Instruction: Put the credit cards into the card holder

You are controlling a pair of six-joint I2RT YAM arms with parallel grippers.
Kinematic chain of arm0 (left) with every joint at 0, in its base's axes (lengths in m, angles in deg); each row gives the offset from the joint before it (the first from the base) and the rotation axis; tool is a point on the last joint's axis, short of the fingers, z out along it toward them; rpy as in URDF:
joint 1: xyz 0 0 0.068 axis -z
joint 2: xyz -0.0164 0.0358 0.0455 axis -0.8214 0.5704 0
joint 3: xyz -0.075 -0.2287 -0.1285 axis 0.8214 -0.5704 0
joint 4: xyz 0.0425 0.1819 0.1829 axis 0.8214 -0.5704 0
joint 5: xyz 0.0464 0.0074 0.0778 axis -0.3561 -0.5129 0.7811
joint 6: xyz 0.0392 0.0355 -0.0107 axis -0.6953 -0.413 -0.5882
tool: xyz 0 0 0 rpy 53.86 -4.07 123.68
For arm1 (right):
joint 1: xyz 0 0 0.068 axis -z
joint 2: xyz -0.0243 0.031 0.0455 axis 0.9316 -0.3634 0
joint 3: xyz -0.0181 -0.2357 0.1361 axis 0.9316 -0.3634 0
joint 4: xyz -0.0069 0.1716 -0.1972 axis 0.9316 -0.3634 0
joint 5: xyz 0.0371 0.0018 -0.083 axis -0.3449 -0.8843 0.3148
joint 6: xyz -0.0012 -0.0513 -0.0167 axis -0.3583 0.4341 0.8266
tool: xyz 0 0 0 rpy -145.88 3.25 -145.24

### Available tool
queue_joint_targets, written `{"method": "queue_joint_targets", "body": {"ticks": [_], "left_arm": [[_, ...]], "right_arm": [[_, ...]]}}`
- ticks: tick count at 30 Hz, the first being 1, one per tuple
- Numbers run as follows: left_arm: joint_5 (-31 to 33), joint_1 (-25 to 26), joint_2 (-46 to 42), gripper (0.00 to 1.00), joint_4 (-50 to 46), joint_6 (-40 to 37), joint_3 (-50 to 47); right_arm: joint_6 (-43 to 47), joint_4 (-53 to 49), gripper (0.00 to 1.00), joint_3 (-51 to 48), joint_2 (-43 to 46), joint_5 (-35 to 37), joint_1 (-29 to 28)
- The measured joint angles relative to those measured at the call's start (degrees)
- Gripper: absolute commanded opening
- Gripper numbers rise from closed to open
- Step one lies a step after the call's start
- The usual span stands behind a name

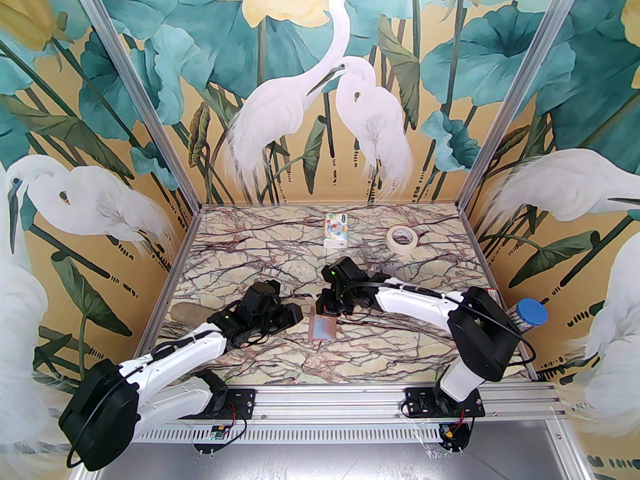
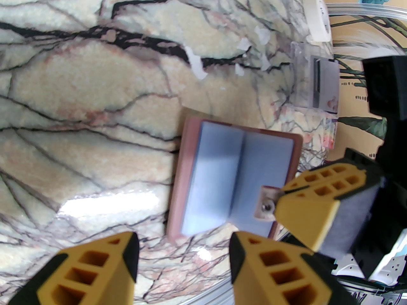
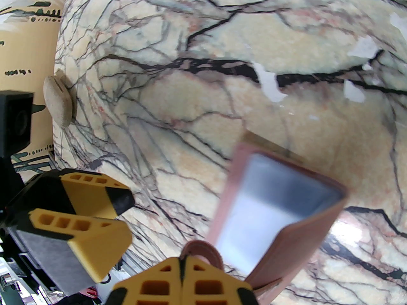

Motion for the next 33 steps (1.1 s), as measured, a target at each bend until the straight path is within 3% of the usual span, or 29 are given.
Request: {"method": "queue_joint_targets", "body": {"ticks": [9,14,18,23,33], "left_arm": [[-0.46,0.00,-2.05,0.51,0.26,-0.24,-1.31],[-1.79,-0.02,-1.33,0.42,0.92,-0.79,-1.31],[-2.78,0.00,-0.20,0.34,2.56,-0.55,-1.31],[-3.78,0.00,2.47,0.33,4.37,-0.42,-1.31],[-8.33,1.38,8.55,0.29,9.09,-0.70,1.31]], "right_arm": [[1.05,-2.27,0.00,2.73,1.14,2.82,-1.01],[0.87,-0.35,0.00,2.27,2.10,2.91,-1.01],[0.85,0.59,0.00,-0.09,4.26,4.02,-1.01],[0.17,1.05,0.00,-4.66,9.64,7.67,-0.33],[-1.29,1.79,0.00,-9.46,11.34,9.09,2.12]]}}
